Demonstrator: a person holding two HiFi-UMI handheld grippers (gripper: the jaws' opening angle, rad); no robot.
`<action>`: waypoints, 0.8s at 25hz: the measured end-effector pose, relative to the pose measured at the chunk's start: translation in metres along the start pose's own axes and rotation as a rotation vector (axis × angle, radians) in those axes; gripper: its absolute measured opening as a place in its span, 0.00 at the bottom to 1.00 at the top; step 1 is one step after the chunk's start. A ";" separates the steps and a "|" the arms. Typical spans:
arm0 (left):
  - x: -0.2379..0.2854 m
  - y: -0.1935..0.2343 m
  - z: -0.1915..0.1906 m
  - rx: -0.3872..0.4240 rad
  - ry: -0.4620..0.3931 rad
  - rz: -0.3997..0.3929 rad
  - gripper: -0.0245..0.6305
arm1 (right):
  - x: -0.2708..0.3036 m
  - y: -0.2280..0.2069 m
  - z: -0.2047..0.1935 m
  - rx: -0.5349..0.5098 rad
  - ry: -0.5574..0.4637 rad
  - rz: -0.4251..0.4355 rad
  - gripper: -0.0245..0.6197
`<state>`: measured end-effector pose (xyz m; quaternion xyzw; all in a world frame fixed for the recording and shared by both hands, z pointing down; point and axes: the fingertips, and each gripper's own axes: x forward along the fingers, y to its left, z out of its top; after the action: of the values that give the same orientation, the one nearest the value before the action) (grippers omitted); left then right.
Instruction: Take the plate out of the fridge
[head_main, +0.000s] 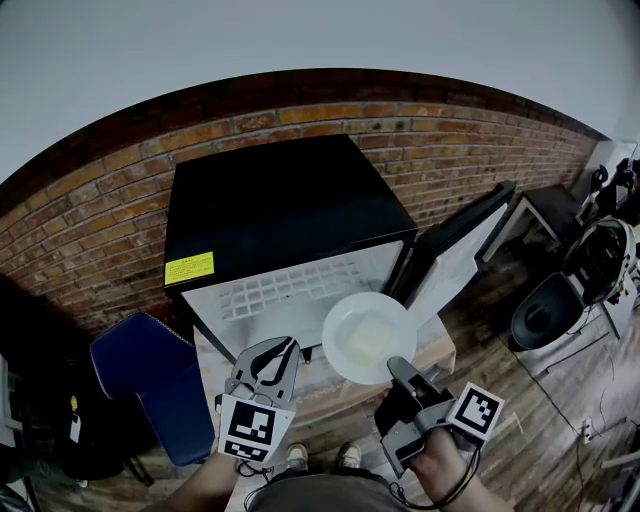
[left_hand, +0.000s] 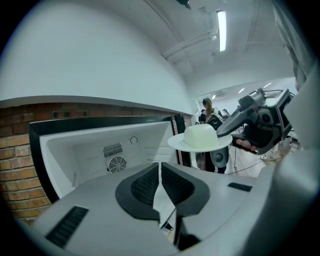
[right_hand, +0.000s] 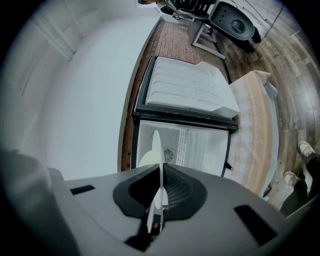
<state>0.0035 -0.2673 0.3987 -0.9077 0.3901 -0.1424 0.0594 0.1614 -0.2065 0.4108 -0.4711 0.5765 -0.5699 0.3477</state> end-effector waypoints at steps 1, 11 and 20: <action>0.000 -0.004 0.000 0.000 0.000 -0.009 0.08 | -0.003 -0.005 0.001 0.001 -0.005 -0.007 0.09; 0.006 -0.036 0.000 -0.017 0.008 -0.096 0.08 | -0.027 -0.053 0.003 0.022 -0.014 -0.096 0.09; 0.009 -0.045 0.003 -0.012 0.011 -0.109 0.08 | -0.029 -0.057 0.006 0.038 -0.007 -0.091 0.09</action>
<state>0.0411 -0.2432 0.4076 -0.9272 0.3411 -0.1481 0.0441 0.1847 -0.1765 0.4620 -0.4922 0.5423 -0.5943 0.3323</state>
